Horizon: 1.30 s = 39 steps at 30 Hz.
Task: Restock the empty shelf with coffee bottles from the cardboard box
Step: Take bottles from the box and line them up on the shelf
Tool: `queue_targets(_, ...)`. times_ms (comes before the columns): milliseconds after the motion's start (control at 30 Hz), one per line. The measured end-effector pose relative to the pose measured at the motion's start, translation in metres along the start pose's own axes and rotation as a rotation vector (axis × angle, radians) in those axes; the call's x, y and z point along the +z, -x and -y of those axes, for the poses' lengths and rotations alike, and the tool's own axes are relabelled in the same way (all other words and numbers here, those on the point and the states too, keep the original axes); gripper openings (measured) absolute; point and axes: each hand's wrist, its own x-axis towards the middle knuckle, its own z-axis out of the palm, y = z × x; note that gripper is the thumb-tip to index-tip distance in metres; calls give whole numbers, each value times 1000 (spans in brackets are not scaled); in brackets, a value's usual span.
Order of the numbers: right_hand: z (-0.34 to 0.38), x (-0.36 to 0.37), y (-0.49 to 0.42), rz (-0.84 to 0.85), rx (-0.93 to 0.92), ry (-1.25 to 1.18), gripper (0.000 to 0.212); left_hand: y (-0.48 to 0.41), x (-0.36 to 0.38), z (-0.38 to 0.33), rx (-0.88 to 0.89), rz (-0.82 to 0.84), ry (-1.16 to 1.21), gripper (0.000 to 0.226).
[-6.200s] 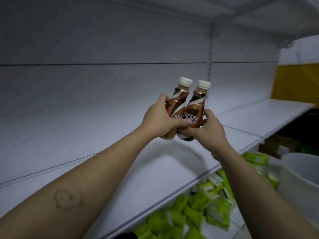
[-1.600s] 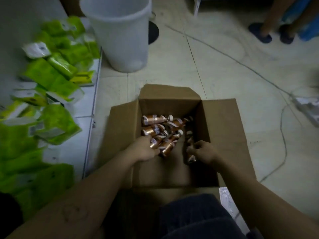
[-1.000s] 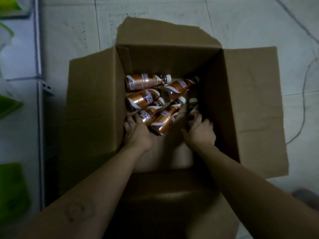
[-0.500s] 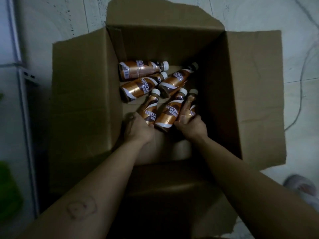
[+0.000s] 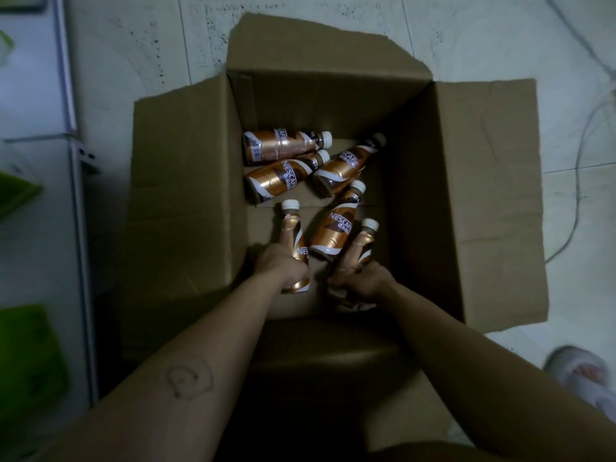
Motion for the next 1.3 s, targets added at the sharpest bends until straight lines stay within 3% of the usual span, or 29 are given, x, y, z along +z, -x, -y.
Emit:
queue_targets(133,3,-20,15,141,27,56,37,13,-7,1,-25,27,-81,72)
queue_targets(333,-3,-44,61,78,-118,-97,23,56,-26,-5,24,-7,65,58)
queue_targets(667,14,-85,198,-34,-499,-128,43,181,-86,-39,307,-93,213,64)
queue_targets(733,17,-96,235,-57,-570,-121,46,212,-97,-42,393,-150,247,63)
queue_targets(867,15,-110,317,-136,-777,-87,34,286,-119,-45,554,-273,279,63)
queue_targets(1300,-1,-120,529,-375,-1282,-38,60,507,-180,-28,1064,-681,218,63)
